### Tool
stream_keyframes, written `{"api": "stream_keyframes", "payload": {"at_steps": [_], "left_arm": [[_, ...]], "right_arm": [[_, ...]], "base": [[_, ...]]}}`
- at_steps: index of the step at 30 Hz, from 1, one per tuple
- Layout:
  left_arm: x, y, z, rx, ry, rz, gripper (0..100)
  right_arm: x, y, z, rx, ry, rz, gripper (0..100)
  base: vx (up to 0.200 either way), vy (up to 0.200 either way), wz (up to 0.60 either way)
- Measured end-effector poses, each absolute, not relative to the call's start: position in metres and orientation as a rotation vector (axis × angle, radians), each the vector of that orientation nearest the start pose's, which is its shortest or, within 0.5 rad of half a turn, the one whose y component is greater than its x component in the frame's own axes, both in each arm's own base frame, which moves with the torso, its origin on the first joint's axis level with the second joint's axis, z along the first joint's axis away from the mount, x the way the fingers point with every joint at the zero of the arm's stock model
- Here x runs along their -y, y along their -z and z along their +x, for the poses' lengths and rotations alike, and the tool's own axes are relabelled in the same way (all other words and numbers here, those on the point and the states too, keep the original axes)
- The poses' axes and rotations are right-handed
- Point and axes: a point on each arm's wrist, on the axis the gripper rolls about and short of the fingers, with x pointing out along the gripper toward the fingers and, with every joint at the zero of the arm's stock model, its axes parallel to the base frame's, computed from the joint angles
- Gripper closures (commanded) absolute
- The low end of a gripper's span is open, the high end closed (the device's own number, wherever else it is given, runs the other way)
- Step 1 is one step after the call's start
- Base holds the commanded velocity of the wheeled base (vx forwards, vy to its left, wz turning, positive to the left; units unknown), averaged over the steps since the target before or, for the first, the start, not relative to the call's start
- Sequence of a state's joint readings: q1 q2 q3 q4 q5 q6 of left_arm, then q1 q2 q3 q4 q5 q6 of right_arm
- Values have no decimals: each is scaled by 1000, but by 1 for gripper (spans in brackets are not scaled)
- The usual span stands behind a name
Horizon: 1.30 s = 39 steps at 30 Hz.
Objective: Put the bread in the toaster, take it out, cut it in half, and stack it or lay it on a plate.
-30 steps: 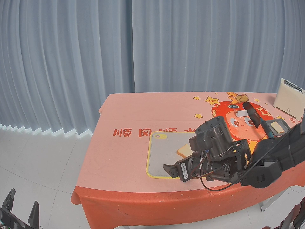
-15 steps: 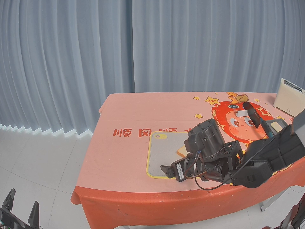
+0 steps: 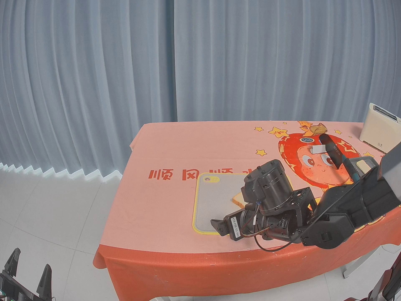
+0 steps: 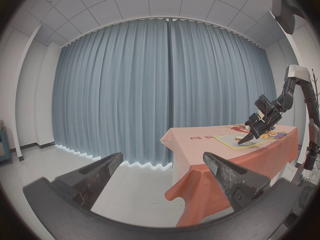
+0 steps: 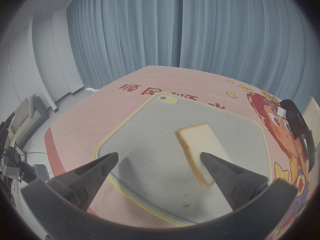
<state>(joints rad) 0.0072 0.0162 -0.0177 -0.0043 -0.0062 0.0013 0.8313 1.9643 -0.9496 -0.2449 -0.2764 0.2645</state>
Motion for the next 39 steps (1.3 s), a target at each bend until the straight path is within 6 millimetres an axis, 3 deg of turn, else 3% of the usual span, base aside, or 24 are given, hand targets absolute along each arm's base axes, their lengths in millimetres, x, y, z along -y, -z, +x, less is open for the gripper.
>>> {"api": "stream_keyframes", "payload": {"at_steps": [7,8,28,39], "left_arm": [[0,-81,-23,5,-1,2,0],[0,-81,-23,6,0,2,0],[0,-81,-23,5,-1,2,0],[0,-81,-23,6,-1,2,0]], "right_arm": [[-251,-96,236,-728,-428,-167,0],[-251,-96,236,-729,-428,-169,100],[-246,-96,235,-729,-415,-176,100],[-239,-124,230,-656,-426,-135,100]], "base": [[0,0,0],[0,0,0],[0,0,0],[0,0,0]]}}
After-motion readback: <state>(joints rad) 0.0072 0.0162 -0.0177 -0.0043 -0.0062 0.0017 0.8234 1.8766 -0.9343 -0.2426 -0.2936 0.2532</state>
